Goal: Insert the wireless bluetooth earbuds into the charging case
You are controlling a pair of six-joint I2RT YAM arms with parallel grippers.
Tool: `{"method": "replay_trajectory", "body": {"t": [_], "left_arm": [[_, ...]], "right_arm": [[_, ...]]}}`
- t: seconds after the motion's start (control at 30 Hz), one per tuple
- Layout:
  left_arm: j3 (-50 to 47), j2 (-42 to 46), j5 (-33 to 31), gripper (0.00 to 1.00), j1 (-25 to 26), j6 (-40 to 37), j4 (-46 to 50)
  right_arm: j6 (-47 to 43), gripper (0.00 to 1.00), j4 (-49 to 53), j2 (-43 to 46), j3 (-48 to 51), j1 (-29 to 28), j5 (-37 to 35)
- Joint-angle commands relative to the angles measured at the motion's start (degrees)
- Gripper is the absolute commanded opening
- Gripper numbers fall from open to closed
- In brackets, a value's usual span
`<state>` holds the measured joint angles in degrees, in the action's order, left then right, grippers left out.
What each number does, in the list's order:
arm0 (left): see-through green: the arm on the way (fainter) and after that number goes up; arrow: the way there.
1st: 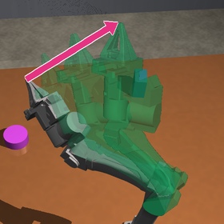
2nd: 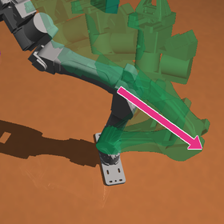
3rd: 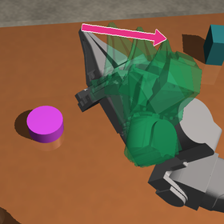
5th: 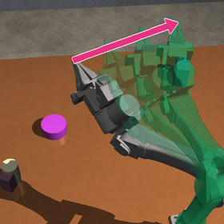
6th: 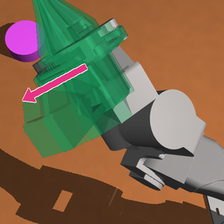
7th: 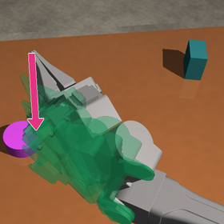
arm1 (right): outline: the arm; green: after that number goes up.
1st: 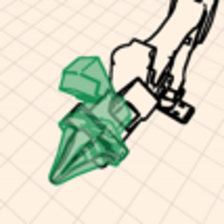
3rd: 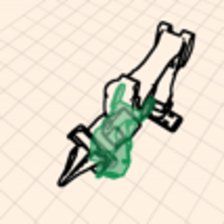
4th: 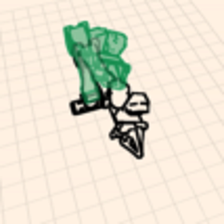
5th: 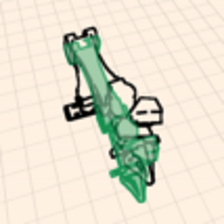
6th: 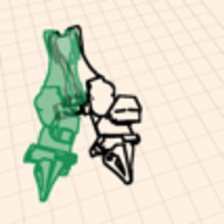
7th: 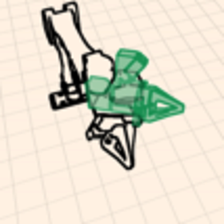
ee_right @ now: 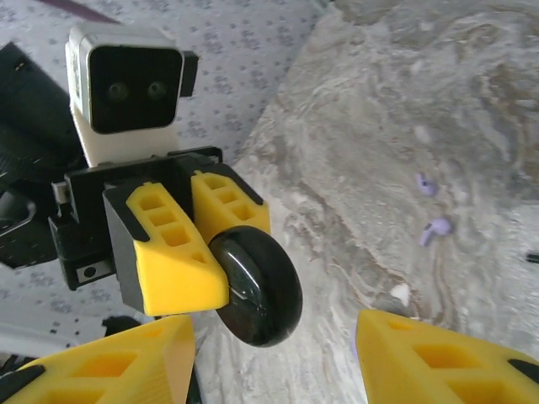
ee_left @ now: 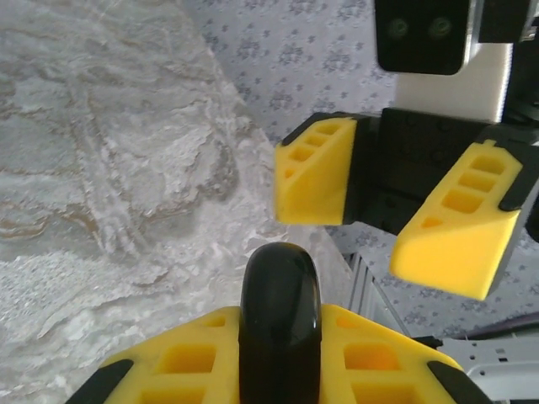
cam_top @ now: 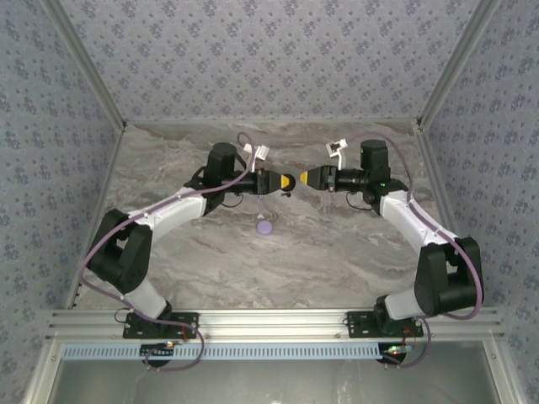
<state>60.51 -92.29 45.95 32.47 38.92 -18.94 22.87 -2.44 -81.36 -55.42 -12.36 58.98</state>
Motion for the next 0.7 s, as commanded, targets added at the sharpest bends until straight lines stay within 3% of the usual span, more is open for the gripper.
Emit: {"method": "replay_trajectory", "body": {"t": [0.0, 0.67], "left_arm": [[-0.88, 3.20, 2.88, 0.20, -0.29, 0.53, -6.17], [-2.53, 4.75, 4.74, 0.19, 0.20, 2.30, -10.55]], "right_arm": [[-0.24, 0.55, -1.45, -0.06, -2.71, -0.91, 5.20], [-1.52, 0.40, -1.12, -1.18, -4.17, -3.19, 6.71]]}}
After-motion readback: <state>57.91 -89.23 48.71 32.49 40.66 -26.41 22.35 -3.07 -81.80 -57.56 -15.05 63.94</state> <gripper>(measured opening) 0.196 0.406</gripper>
